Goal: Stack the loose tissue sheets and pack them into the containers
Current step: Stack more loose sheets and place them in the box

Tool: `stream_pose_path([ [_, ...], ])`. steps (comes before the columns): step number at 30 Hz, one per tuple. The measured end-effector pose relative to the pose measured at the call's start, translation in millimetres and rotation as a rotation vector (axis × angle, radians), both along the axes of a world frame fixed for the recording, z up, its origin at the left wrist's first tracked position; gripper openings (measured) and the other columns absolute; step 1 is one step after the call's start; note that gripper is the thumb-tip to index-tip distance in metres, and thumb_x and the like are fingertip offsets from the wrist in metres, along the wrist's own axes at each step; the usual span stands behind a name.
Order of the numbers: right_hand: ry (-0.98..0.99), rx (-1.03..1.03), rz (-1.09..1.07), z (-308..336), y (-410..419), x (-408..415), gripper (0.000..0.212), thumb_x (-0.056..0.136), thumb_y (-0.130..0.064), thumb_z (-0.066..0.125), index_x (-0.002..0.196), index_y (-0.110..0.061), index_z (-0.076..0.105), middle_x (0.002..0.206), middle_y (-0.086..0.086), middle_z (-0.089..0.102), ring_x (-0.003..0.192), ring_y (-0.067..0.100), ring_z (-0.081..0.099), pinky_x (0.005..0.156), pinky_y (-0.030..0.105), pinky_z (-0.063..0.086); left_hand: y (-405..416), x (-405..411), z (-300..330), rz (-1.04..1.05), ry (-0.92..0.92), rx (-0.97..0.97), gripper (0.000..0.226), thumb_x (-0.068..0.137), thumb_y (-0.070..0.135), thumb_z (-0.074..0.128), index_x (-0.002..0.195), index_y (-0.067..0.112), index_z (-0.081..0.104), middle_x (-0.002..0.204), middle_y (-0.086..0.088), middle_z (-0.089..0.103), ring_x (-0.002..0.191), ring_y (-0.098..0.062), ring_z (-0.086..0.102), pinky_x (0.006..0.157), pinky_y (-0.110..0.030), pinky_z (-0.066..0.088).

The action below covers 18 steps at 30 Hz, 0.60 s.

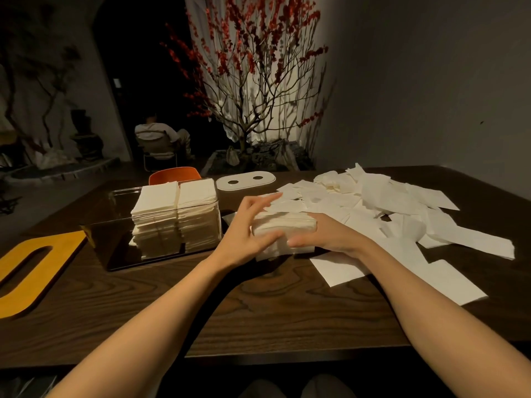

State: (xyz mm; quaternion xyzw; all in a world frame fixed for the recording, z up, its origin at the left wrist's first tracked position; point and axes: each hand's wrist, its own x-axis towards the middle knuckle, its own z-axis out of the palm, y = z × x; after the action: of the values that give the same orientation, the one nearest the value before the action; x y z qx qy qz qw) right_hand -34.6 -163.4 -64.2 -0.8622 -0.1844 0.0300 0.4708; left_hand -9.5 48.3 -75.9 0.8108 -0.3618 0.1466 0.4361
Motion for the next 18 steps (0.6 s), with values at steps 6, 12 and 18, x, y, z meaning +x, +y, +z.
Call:
stream_pose_path([
  [6,0.020,0.004,-0.020,1,-1,2,0.059,0.080,-0.029,0.075,0.132,-0.026,0.047,0.118,-0.014,0.058,0.106,0.001,0.054,0.086,0.015,0.046,-2,-2,-1,-0.023,-0.018,0.086,0.049,0.089,0.043,0.061,0.137,0.037,0.048,0.127,0.010,0.046,0.119,0.002,0.044,0.098,-0.014,0.038],
  [12,0.033,-0.011,-0.073,3,-4,3,0.056,0.081,-0.024,0.075,0.127,-0.023,0.043,0.105,-0.021,0.051,0.095,-0.004,0.051,0.067,-0.003,0.040,6,5,4,-0.088,0.553,-0.092,0.097,0.077,0.014,0.079,0.147,0.028,0.014,0.138,-0.006,0.043,0.121,-0.012,0.047,0.103,-0.024,0.039],
  [18,0.100,0.014,0.004,-2,-1,6,0.053,0.082,-0.025,0.073,0.131,-0.027,0.053,0.124,-0.012,0.060,0.113,0.004,0.056,0.092,0.016,0.045,10,18,0,0.040,0.691,-0.086,0.104,0.051,0.034,0.090,0.137,0.022,0.034,0.135,-0.003,0.049,0.122,-0.019,0.050,0.108,-0.038,0.041],
])
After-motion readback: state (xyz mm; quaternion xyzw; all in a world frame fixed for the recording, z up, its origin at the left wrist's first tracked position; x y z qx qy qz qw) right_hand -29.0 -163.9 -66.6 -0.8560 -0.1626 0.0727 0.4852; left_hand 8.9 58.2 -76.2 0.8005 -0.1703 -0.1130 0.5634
